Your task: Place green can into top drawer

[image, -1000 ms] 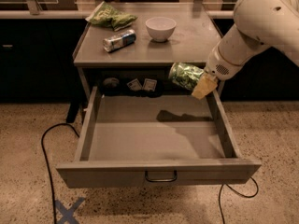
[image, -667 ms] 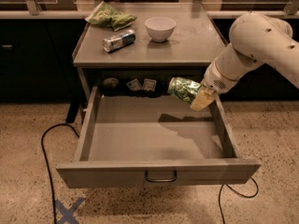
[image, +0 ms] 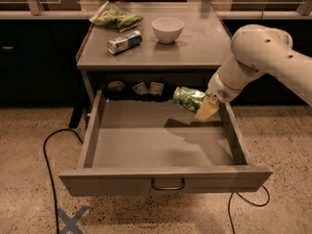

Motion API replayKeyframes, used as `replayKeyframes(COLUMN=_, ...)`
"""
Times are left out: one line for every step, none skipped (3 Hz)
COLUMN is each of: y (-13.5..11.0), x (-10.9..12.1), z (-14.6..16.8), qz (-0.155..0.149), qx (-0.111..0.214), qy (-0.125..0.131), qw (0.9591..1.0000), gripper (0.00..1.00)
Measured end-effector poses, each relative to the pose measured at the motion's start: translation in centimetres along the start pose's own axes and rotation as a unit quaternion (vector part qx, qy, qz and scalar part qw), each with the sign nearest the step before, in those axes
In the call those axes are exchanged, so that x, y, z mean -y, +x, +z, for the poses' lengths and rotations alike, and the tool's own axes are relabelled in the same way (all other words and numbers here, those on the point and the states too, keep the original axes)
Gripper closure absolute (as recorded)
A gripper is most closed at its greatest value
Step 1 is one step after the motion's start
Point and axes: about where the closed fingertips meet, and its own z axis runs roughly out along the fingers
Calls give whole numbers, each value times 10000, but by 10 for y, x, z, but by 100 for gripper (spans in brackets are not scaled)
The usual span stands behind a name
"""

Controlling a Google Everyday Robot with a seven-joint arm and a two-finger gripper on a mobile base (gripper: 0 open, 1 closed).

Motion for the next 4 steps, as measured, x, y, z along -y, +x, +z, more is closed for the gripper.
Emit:
replayKeyframes(y=-9, x=7, z=43, qz=-1, qx=-21, qy=-56, qw=10000, gripper=100)
replayKeyframes(y=-30, x=5, z=115, qz=-103, qx=113, qy=-255, qw=9996, gripper=100)
replayKeyframes(y=-30, x=5, z=115, qz=-102, qx=112, qy=-256, qw=9996, gripper=100)
replayKeyframes(y=-18, x=-14, z=142, qz=-23, qx=-66, qy=-521, qw=9986, gripper=100)
